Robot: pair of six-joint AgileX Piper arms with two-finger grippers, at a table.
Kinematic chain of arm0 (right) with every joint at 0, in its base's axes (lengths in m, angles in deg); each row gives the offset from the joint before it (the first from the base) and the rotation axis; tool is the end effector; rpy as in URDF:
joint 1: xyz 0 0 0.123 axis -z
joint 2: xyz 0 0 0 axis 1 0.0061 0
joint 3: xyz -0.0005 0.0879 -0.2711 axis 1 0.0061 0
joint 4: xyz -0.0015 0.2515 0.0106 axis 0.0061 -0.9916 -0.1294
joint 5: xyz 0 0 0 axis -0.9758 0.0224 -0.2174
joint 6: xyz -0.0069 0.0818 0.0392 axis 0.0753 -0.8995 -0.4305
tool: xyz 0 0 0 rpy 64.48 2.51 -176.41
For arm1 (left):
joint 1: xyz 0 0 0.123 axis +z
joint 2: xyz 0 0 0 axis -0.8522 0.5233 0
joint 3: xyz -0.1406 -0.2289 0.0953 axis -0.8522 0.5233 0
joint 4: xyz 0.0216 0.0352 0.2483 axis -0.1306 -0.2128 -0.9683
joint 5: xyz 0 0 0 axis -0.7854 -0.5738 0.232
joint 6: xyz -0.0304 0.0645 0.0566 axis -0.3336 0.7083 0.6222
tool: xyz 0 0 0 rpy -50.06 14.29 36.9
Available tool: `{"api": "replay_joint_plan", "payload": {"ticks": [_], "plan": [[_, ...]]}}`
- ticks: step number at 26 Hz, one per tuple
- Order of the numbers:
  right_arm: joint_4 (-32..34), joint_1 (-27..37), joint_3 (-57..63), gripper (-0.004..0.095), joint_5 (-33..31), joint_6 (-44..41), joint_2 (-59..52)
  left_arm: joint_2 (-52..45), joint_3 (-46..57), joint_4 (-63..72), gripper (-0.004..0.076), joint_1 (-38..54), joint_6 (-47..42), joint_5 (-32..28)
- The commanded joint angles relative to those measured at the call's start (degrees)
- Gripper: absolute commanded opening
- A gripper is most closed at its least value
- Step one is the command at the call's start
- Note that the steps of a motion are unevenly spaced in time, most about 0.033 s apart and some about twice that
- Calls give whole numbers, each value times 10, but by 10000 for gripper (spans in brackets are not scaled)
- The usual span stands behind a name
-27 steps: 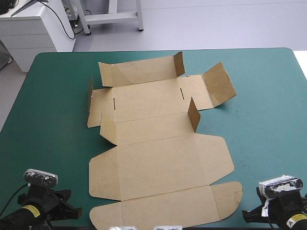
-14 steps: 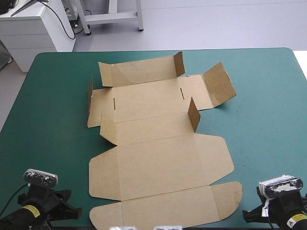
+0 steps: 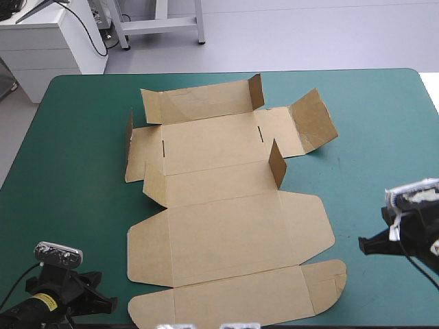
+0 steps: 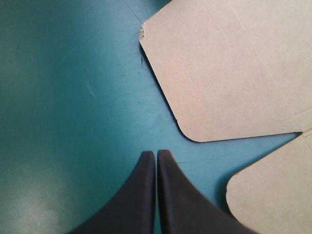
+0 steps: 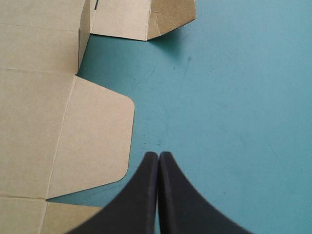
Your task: Fold the box
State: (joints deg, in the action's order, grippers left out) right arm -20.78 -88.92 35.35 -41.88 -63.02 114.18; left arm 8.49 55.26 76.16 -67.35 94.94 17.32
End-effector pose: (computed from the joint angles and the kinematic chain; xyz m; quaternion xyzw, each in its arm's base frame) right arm 0.0829 0.0101 0.3781 -0.1134 0.8870 0.0062 0.4475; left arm 0.0450 -0.0181 0.2603 0.1128 0.9317 -0.0758 0.3368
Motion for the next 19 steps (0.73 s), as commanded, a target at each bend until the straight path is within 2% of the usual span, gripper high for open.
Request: {"api": "replay_joint_plan", "payload": {"ticks": [1, 13, 19], "plan": [[-2, -1, -69, -21, 36, 11, 88, 6, -13, 10, -8, -1, -6, -27], [-2, -1, -281, -21, 38, 28, 340, 6, -13, 10, -8, -1, -7, -27], [-2, -1, -485, -19, 16, 62, 541, 6, -13, 10, -8, -1, -7, -27]]}}
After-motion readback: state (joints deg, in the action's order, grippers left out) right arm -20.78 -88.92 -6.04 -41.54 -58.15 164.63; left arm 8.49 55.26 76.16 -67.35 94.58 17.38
